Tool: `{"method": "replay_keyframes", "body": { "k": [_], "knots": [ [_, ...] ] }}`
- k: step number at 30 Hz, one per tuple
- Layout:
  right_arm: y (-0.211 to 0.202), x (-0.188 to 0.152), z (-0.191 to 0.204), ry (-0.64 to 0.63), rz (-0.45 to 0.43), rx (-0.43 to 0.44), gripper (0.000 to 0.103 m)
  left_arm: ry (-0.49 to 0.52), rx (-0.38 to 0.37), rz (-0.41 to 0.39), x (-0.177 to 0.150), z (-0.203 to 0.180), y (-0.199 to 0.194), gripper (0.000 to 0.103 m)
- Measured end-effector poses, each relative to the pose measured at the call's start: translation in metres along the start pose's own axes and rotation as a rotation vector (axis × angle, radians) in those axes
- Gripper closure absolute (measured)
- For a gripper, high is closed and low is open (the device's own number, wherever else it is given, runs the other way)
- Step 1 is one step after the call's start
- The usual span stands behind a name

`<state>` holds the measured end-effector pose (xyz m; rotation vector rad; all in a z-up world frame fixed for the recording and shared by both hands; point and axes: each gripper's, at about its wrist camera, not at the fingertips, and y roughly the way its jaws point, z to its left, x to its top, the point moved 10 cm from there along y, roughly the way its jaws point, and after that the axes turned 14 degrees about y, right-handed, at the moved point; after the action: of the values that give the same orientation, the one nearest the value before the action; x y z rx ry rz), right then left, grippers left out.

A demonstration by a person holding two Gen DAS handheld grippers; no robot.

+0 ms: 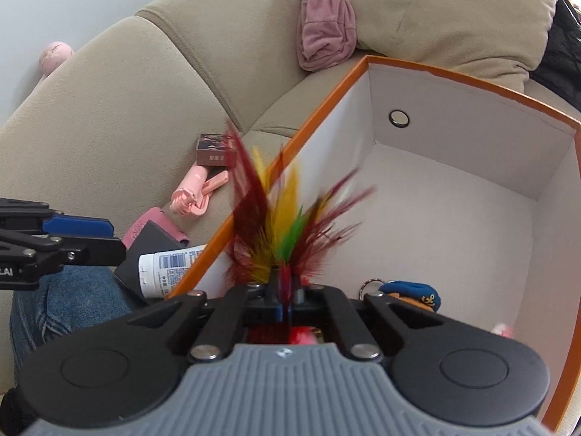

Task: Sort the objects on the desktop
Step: 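Lower the feather toy into the box and open the right gripper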

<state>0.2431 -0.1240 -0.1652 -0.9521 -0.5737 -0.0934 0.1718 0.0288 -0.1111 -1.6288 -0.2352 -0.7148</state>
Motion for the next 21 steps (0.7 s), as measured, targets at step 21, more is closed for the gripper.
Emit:
{"method": "replay_keyframes", "body": {
  "k": [21],
  "knots": [
    [-0.029, -0.003, -0.002, 0.003, -0.071, -0.075, 0.07, 0.006, 0.018, -0.03, 0.002, -0.007, -0.016, 0.056]
  ]
}}
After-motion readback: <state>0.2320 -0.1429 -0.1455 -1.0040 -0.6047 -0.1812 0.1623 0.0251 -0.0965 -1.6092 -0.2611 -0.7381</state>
